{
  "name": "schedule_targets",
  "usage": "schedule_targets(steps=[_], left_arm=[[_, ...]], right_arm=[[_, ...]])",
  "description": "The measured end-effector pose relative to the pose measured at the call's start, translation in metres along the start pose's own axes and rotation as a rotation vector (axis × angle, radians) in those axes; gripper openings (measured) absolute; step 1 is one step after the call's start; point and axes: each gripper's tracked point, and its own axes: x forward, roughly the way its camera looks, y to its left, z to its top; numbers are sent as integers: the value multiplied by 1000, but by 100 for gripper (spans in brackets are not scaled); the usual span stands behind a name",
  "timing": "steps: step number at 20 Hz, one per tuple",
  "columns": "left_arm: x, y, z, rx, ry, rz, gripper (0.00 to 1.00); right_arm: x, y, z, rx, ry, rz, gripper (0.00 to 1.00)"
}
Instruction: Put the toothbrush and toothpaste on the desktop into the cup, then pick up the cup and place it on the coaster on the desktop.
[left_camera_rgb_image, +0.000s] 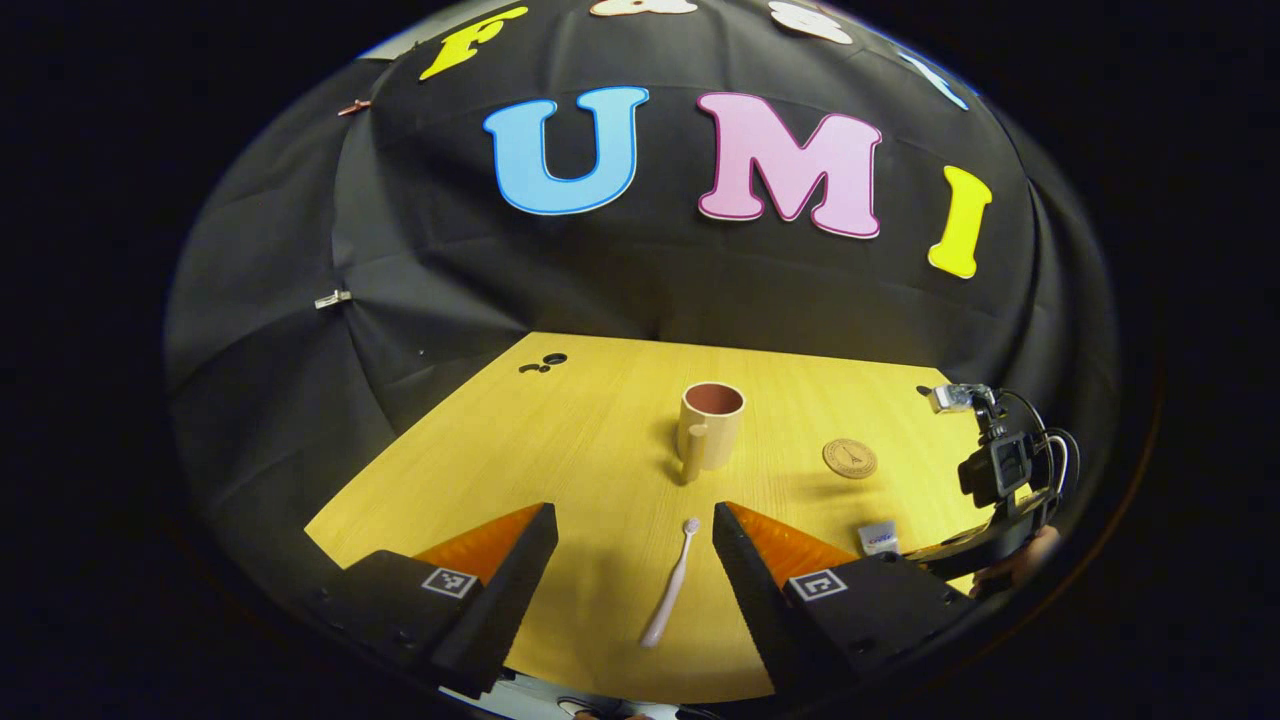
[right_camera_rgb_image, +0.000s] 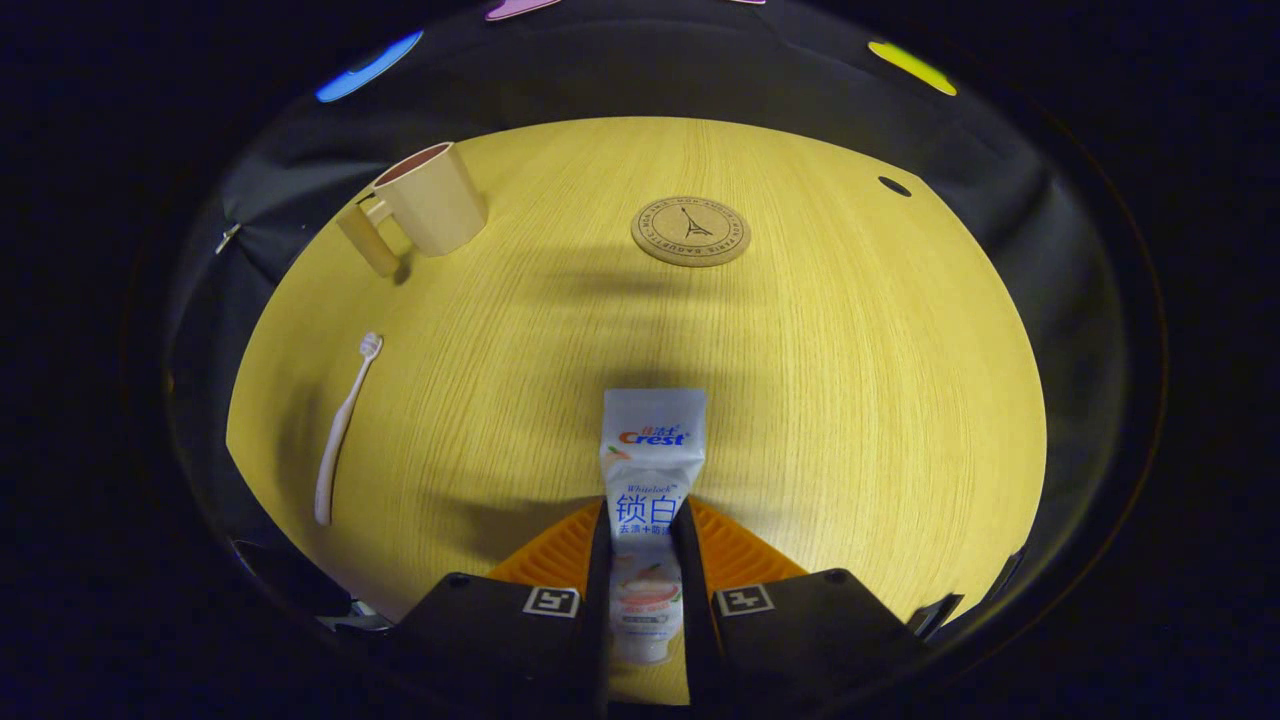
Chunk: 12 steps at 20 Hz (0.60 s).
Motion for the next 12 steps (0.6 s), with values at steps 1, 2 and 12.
schedule_targets(steps=[1,2,12], left_arm=[[4,3,-2,4,3,2,97],[9,5,-5,9,13,-2,97],[76,-4,-66,17,270,-97,98]], right_arm=[[-1,0,1,4,2,10,34],[-1,0,1,16,4,24,29],[-26,-25,12,61,-61,47,34]])
